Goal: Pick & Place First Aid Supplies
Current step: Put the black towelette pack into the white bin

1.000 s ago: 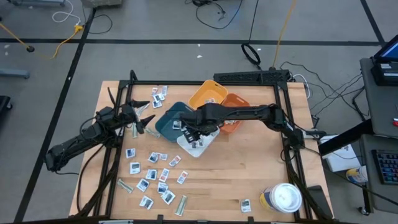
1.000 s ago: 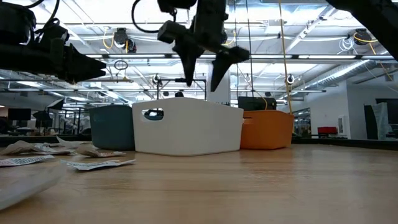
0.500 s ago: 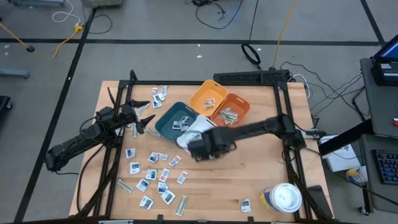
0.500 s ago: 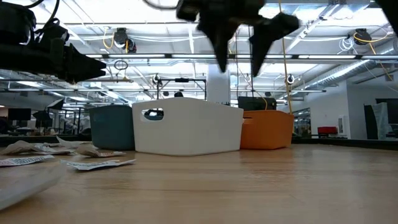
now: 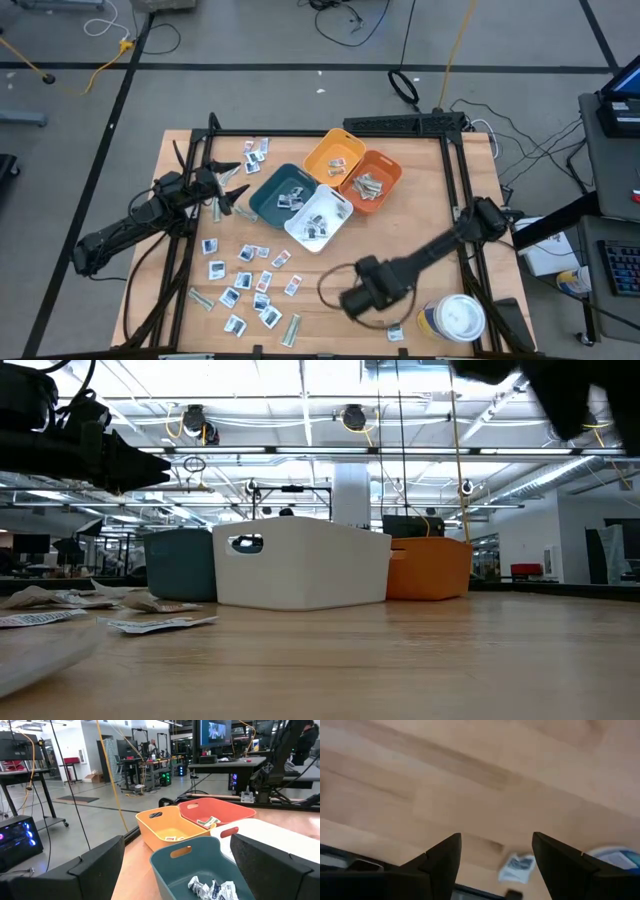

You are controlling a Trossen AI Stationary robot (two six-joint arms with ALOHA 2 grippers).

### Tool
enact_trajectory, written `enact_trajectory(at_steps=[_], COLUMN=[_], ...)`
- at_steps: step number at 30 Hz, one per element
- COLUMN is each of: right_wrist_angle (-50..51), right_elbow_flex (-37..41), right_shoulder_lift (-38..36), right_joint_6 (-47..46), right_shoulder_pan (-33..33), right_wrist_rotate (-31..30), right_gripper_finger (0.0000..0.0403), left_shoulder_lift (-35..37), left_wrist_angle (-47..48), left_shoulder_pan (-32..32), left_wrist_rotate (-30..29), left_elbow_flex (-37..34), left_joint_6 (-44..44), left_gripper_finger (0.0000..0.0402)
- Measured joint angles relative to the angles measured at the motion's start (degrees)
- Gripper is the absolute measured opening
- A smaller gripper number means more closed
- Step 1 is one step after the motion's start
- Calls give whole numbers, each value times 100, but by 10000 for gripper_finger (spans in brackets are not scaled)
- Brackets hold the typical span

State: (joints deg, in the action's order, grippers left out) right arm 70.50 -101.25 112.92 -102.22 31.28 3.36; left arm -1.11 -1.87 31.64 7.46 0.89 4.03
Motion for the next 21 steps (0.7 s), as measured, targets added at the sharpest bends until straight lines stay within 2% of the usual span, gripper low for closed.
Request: enact_trajectory(at_steps=[11, 18, 21], right_wrist_angle=[-310, -323, -584], right_elbow_flex=[17, 17, 19], right_shoulder_lift=[-2, 128, 375], right_joint_6=[-1253, -1561, -1499], right_shoulder_pan=[976, 1138, 1129], right_wrist_rotate=[-13, -5, 245], right_gripper_finger=[238, 238, 238], left_shoulder_lift=[0, 0, -2], left_wrist_angle=[-2, -2, -2], left_shoulder_pan=[-1, 0, 0], left_wrist_rotate=[0, 0, 0], left_elbow_flex=[-1, 0, -2], left_joint_6=[0, 0, 0], left_gripper_finger=[367, 367, 367])
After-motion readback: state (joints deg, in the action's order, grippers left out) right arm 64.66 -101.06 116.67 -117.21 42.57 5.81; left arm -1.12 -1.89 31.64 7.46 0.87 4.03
